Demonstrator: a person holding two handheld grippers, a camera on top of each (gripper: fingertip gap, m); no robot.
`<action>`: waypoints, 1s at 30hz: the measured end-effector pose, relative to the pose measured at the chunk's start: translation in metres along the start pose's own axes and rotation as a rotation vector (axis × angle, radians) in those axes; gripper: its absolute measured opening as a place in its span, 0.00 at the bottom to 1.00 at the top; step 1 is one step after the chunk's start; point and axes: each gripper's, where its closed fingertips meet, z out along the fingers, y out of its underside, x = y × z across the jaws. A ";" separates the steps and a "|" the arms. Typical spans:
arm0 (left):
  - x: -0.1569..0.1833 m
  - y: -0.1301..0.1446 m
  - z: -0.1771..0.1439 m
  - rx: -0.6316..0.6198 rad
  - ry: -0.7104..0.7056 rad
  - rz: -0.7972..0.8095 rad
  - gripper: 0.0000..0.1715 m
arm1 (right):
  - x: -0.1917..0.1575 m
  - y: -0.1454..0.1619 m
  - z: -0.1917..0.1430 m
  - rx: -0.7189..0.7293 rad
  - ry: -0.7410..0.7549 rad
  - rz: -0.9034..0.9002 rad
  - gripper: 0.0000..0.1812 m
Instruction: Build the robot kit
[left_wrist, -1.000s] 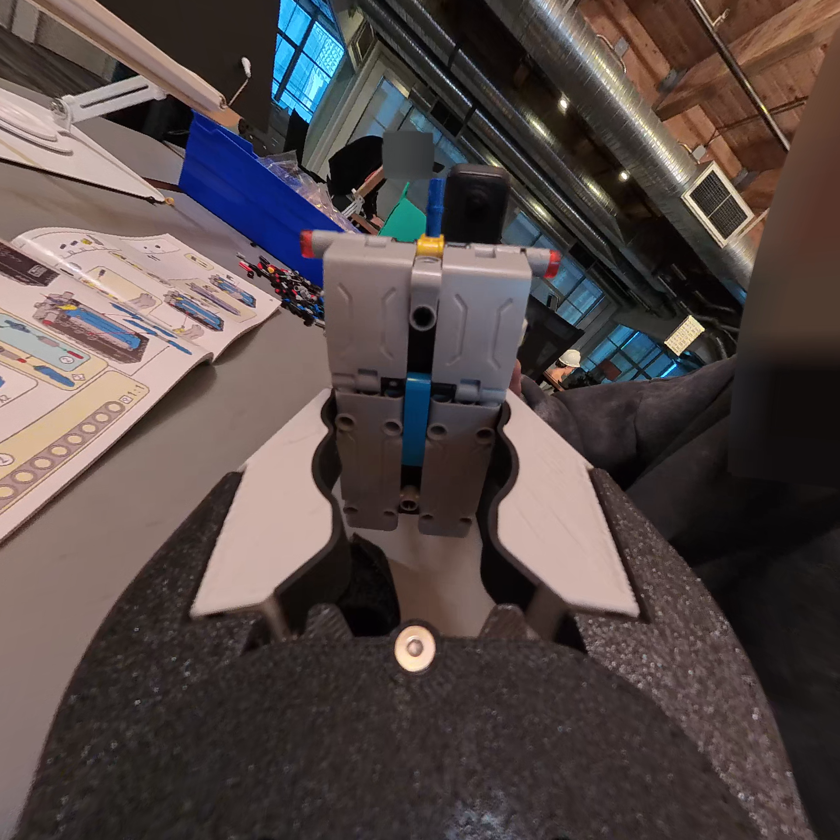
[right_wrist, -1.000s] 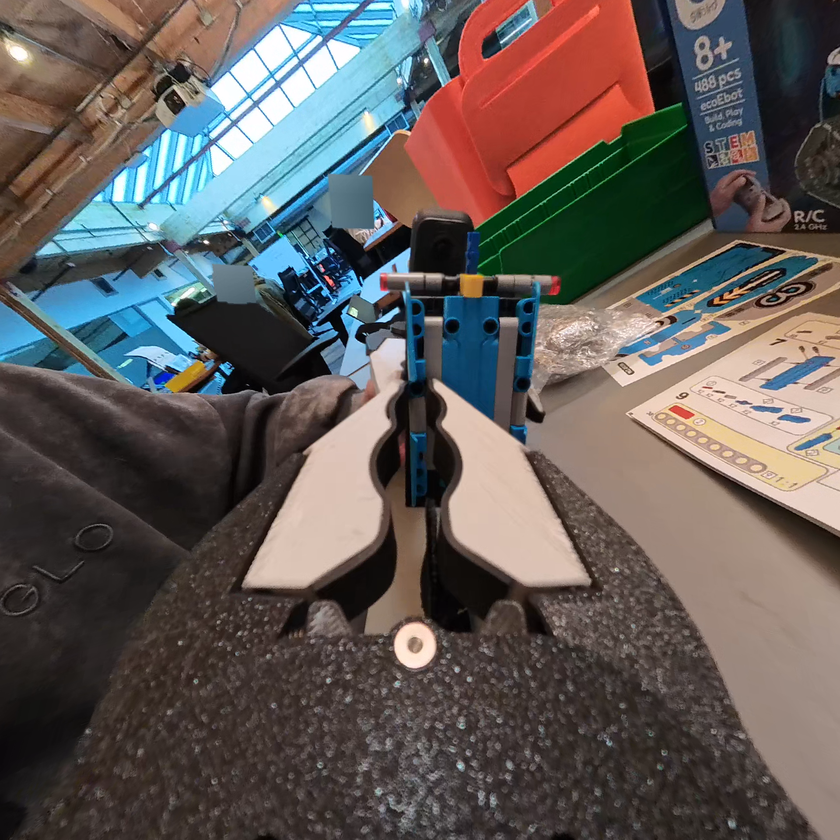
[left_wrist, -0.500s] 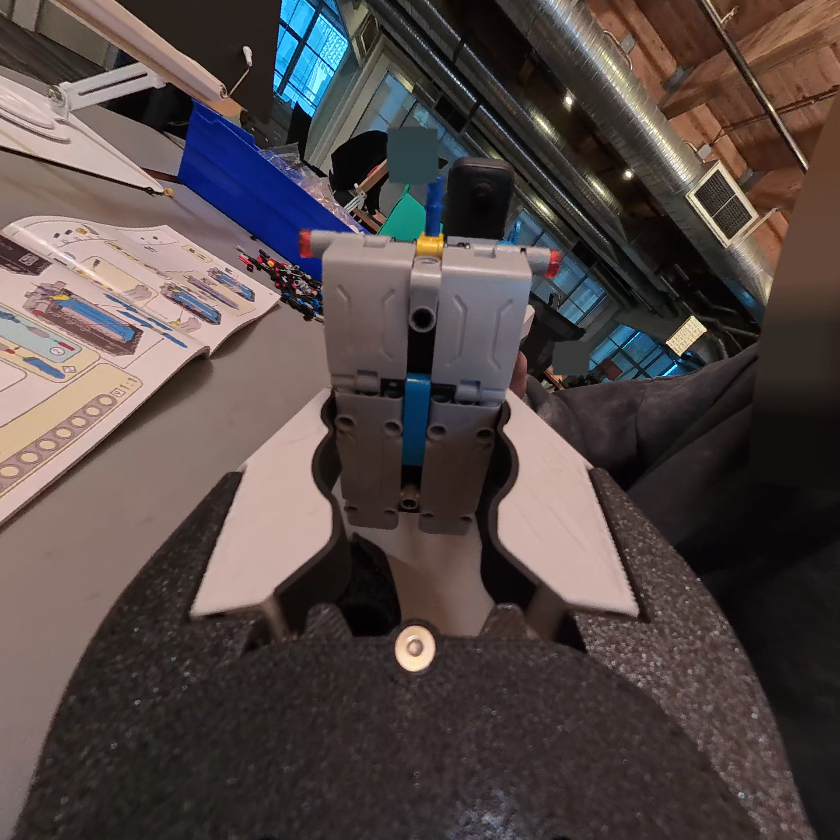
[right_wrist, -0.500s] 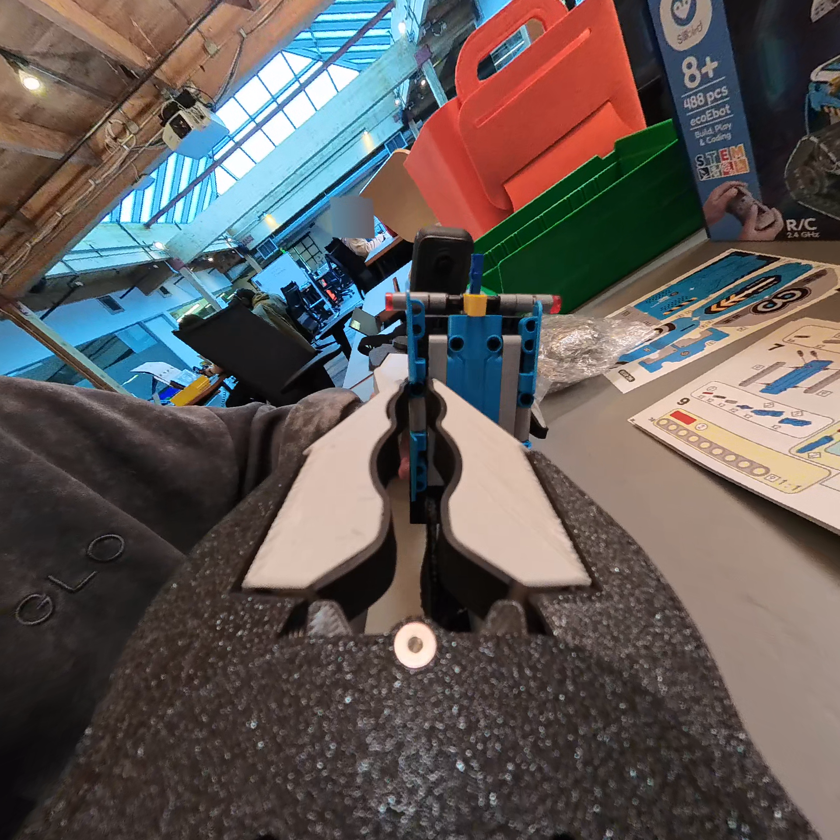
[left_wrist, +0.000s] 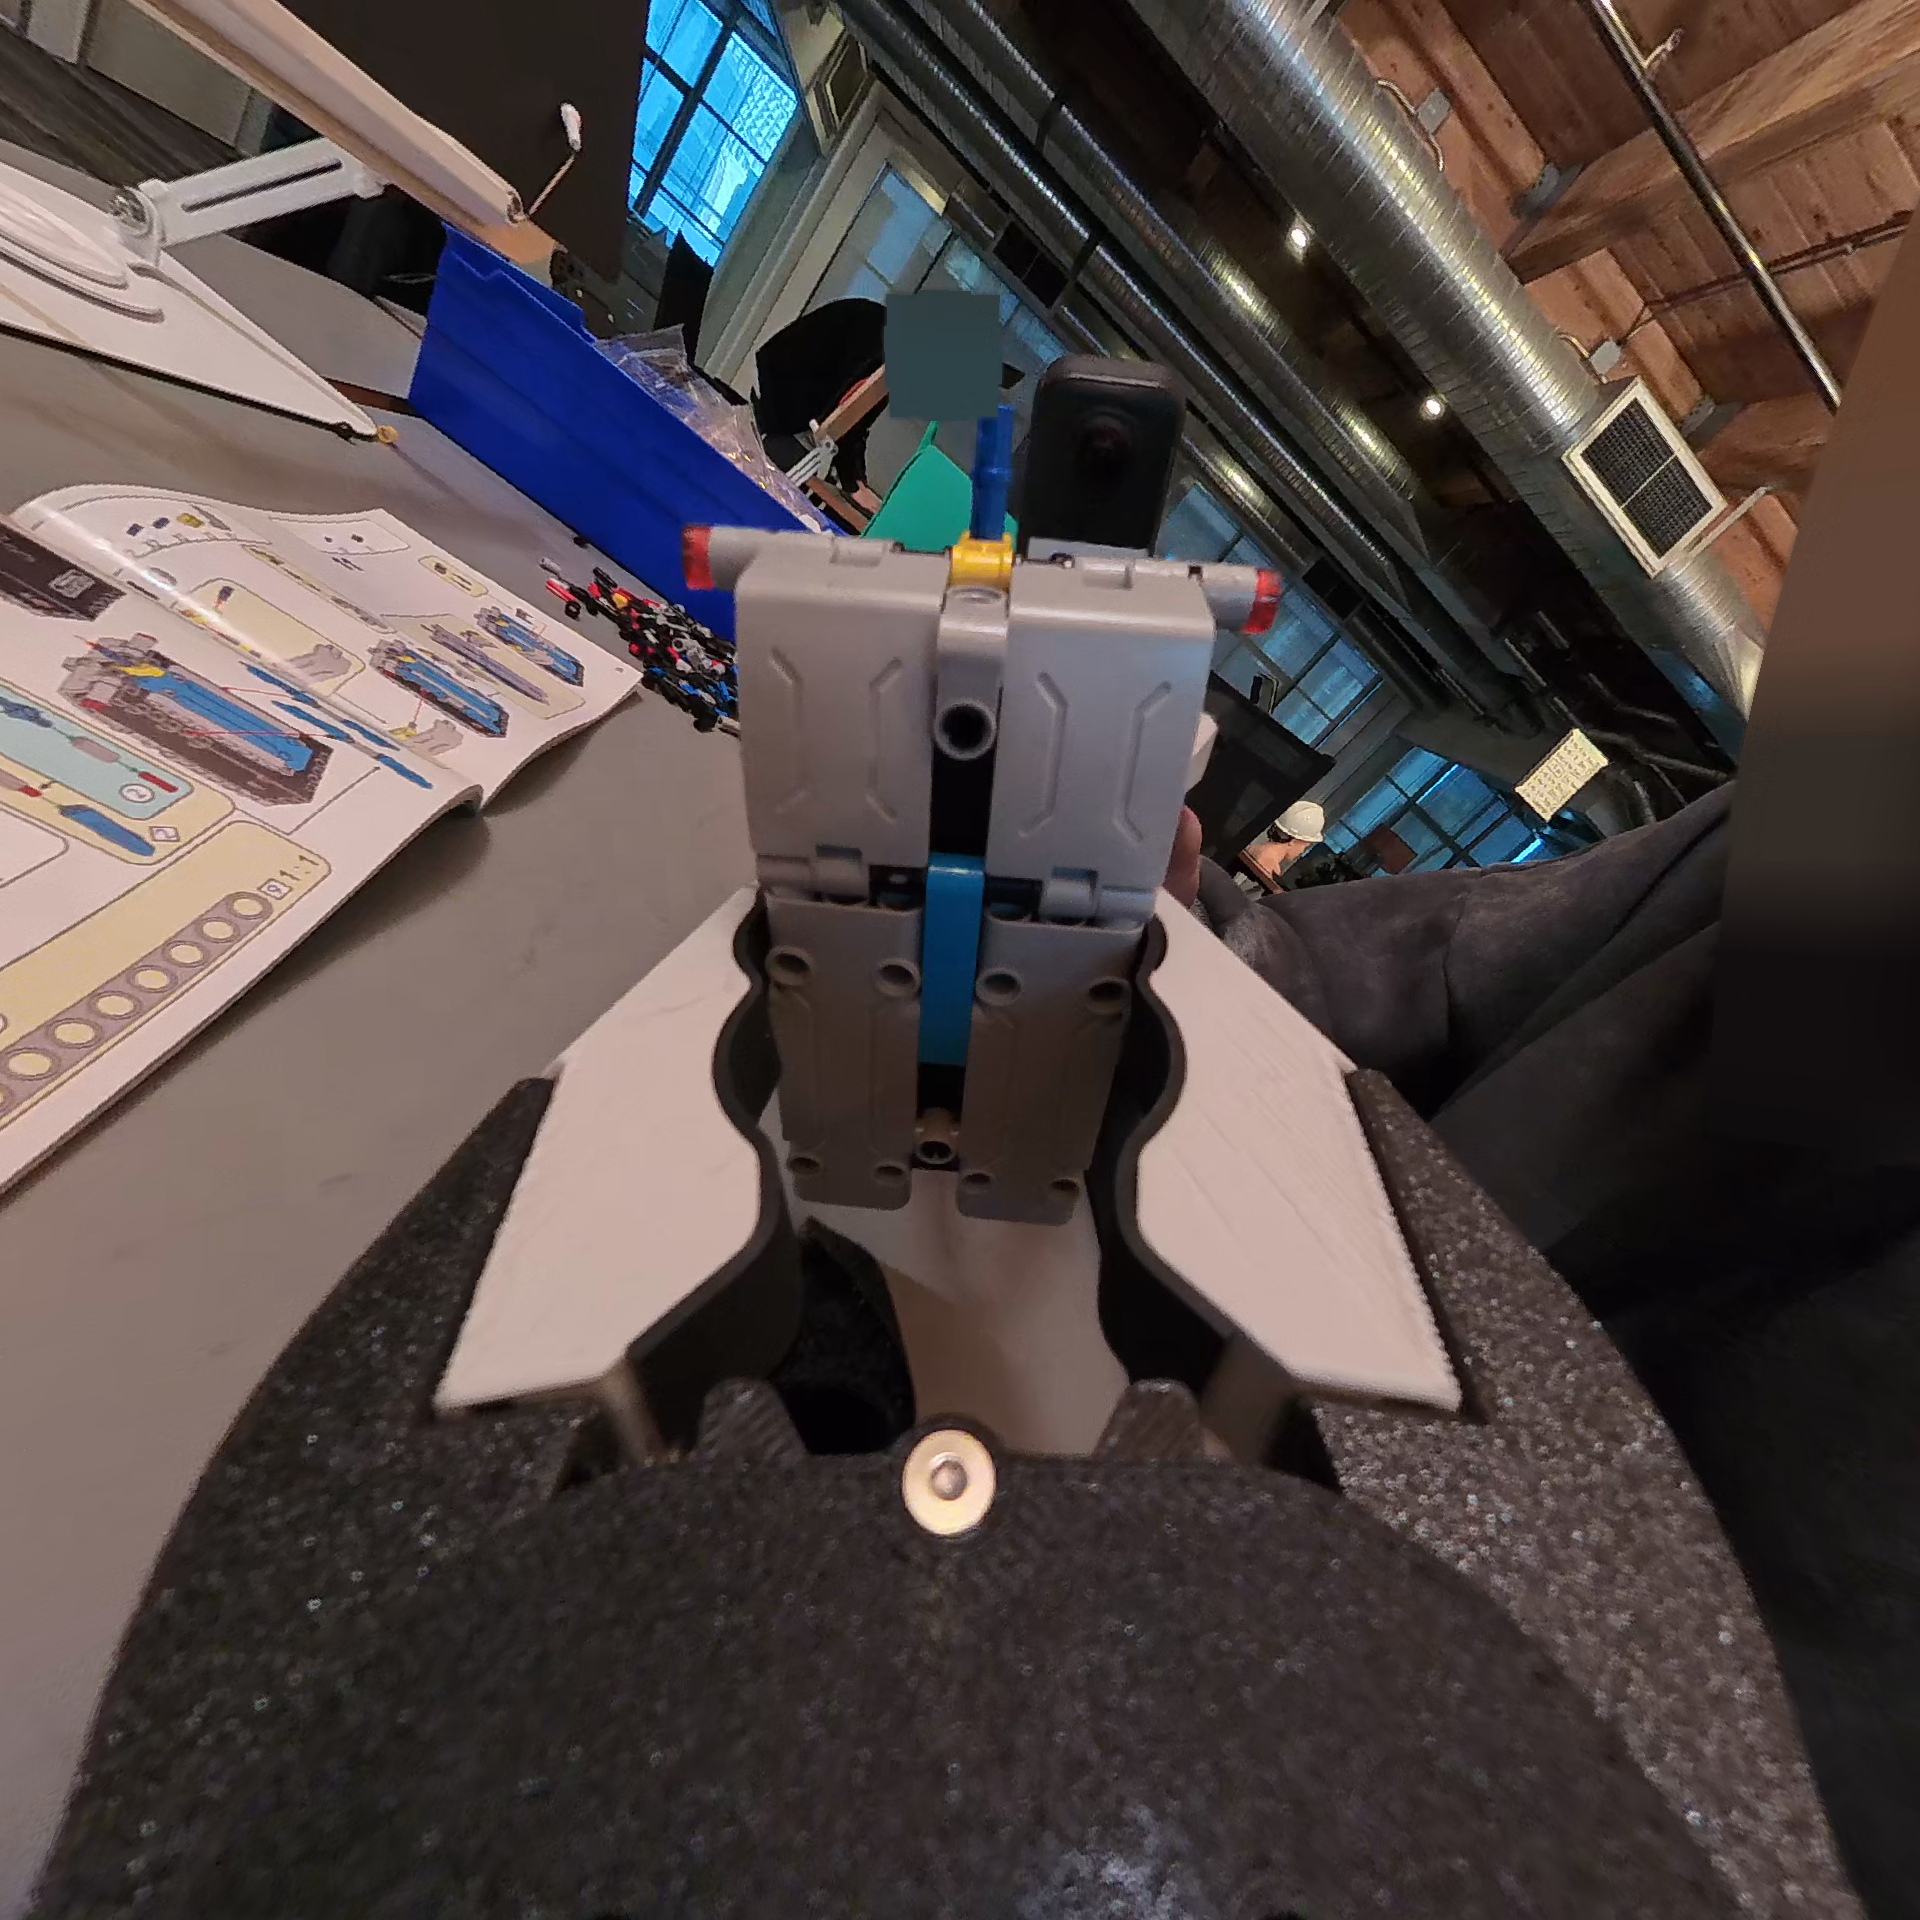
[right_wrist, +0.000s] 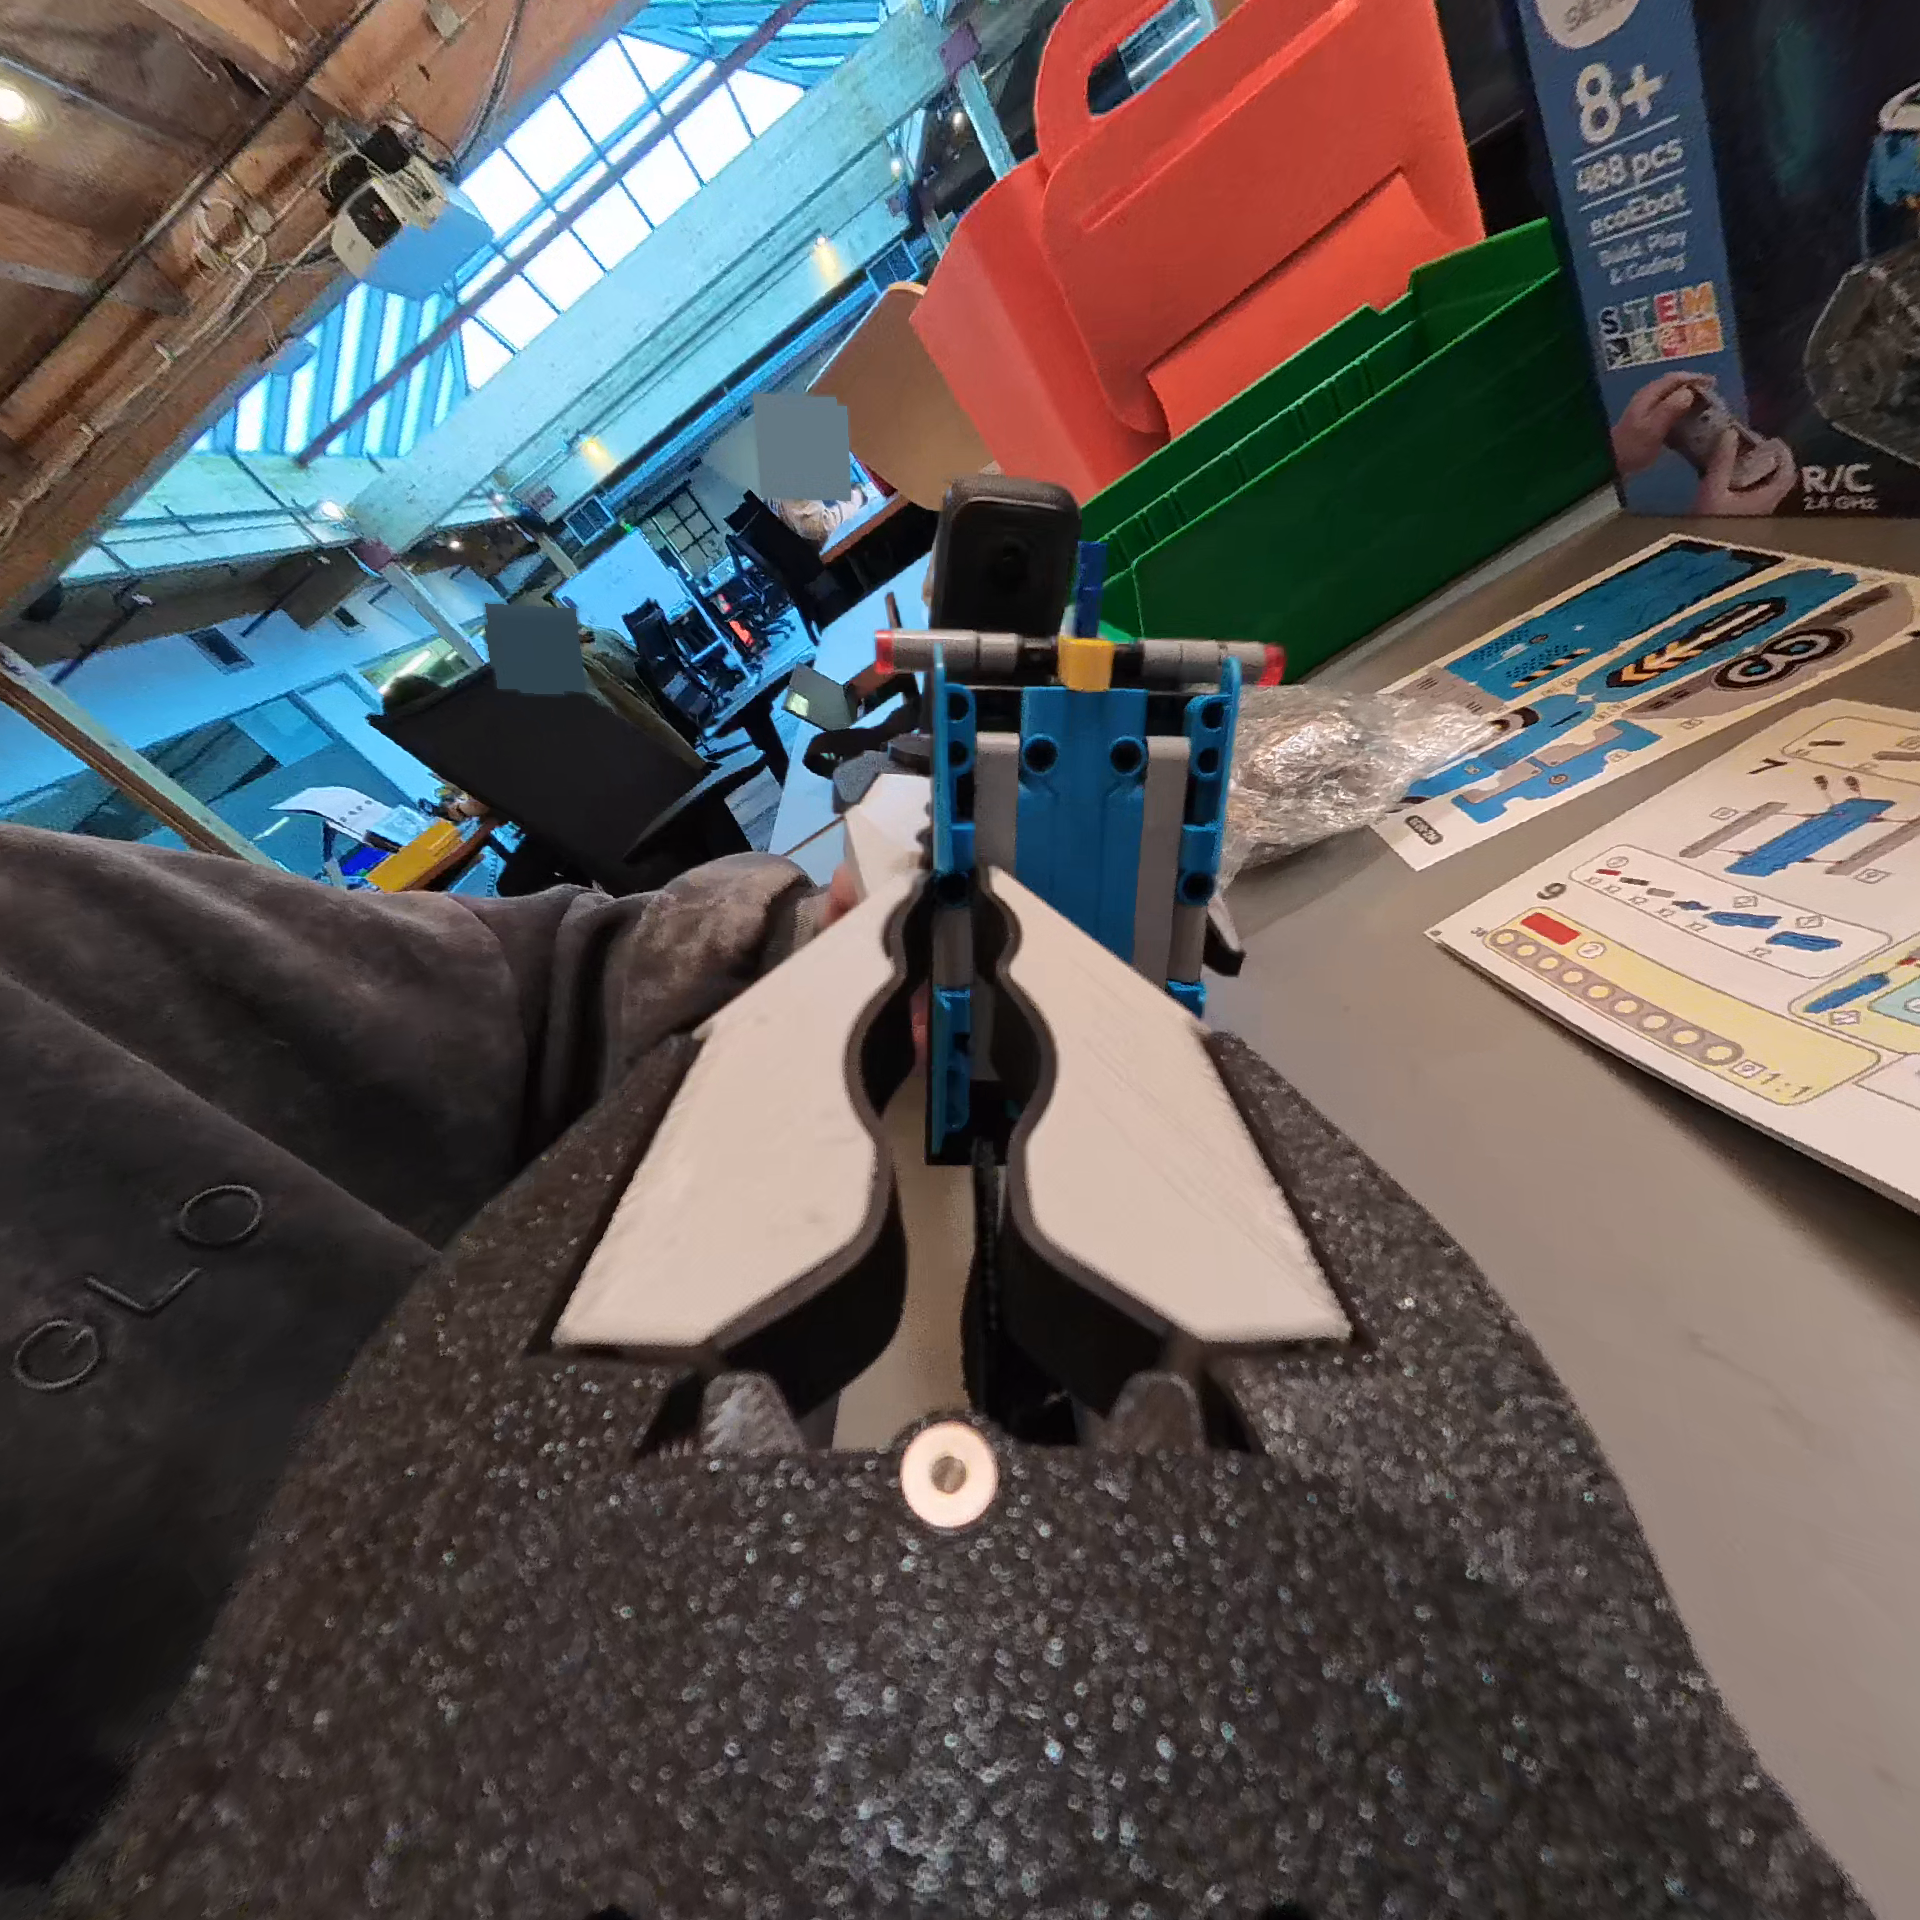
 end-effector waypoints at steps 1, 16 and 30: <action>0.000 0.000 0.000 -0.003 0.002 0.001 0.38 | -0.001 0.001 0.000 -0.006 -0.004 -0.001 0.04; -0.008 0.018 0.005 -0.103 -0.072 0.006 0.38 | 0.006 0.014 -0.002 -0.152 0.035 -0.033 0.03; -0.012 0.011 0.004 -0.072 -0.065 -0.056 0.38 | 0.012 0.005 0.002 -0.092 0.117 -0.150 0.04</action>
